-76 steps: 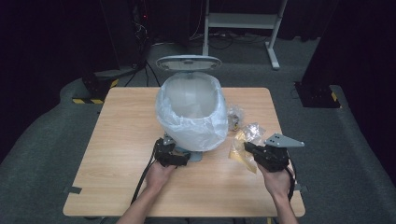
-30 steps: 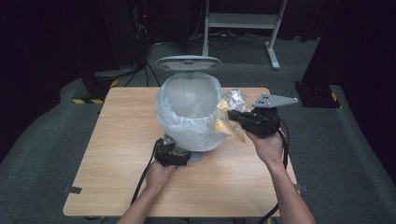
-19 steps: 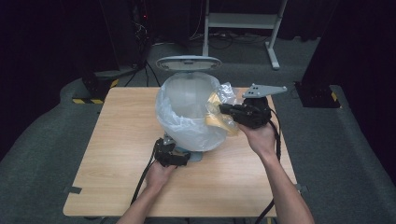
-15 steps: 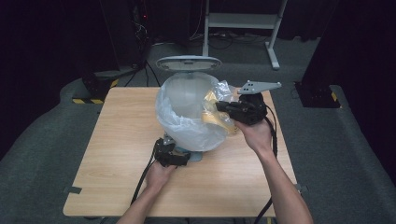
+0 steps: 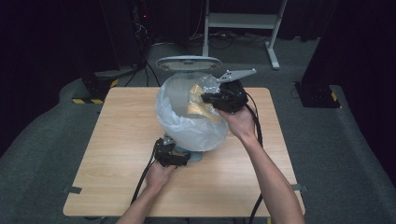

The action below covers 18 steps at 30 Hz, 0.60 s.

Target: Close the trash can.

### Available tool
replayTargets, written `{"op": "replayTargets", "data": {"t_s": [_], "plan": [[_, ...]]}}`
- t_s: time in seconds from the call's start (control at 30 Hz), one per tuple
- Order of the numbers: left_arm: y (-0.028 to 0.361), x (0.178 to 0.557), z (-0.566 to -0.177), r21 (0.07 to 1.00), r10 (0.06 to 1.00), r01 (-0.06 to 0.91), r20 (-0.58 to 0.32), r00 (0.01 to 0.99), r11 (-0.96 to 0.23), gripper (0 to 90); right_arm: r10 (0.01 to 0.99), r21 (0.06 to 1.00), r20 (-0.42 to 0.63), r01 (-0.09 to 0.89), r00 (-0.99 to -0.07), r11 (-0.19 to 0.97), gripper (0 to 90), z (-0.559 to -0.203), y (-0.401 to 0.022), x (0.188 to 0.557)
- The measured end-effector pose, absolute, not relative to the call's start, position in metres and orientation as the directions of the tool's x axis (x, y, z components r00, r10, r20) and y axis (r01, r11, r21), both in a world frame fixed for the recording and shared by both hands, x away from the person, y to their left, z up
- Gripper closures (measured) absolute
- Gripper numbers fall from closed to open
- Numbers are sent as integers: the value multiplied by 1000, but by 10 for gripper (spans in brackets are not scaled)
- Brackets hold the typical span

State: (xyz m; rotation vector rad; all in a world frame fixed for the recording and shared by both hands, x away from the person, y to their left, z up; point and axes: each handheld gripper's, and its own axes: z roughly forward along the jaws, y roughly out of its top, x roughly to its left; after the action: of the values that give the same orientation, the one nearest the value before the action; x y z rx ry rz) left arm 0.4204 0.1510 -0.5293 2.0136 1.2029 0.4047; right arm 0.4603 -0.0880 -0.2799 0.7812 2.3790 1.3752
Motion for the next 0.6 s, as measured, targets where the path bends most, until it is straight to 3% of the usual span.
{"op": "replayTargets", "data": {"t_s": [0.47, 0.6], "plan": [[151, 420, -529, 732, 854, 620, -101, 510, -284, 6, 617, 824, -9, 344, -787, 450, 871, -287, -60, 483], [151, 420, -529, 731, 854, 620, -101, 511, -284, 6, 631, 807, -6, 369, -776, 461, 757, -292, -54, 490]]}}
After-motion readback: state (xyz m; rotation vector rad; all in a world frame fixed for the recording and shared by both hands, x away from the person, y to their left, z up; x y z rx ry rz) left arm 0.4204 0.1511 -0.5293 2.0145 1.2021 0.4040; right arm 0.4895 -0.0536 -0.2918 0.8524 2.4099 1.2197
